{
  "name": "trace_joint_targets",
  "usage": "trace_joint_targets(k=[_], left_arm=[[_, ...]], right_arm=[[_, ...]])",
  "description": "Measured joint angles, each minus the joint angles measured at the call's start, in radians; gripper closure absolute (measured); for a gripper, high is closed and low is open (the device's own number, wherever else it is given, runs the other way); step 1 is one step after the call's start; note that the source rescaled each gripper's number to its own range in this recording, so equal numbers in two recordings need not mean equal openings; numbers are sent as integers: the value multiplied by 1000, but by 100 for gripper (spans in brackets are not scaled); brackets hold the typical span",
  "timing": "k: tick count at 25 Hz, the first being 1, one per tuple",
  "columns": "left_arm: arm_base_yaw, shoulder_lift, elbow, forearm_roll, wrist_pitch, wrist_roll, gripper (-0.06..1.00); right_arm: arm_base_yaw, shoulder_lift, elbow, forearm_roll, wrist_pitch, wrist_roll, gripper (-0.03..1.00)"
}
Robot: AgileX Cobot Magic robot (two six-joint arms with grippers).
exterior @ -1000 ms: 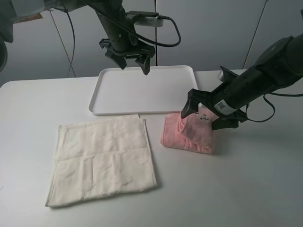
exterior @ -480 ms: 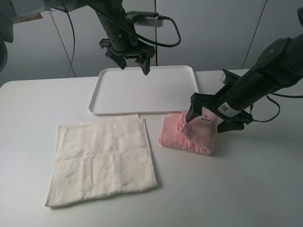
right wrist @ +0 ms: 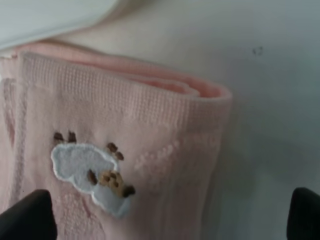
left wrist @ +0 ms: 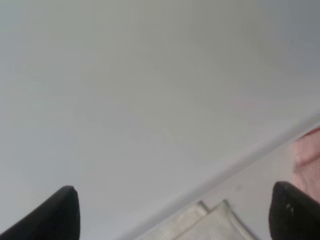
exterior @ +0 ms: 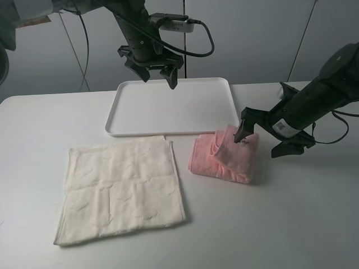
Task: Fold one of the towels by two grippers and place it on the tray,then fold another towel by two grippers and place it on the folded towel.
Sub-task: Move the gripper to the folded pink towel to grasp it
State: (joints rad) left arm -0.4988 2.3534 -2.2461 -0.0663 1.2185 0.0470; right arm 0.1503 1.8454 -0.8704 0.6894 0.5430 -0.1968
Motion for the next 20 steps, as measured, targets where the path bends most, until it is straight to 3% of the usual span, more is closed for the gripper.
trace_joint_targets(k=[7,14,17,20], left_arm=[[0,0,0,4,0,4,-3],[0,0,0,4,0,4,-3],[0,0,0,6,0,5,-3],[0,0,0,6,0,5,-3]], right_arm=[[3,17,0,8,0,0,2],[74,70,-2,17,-32,0,4],[76,70,-2,24,-47,0,10],[76,70,-2,31,-51,0,25]])
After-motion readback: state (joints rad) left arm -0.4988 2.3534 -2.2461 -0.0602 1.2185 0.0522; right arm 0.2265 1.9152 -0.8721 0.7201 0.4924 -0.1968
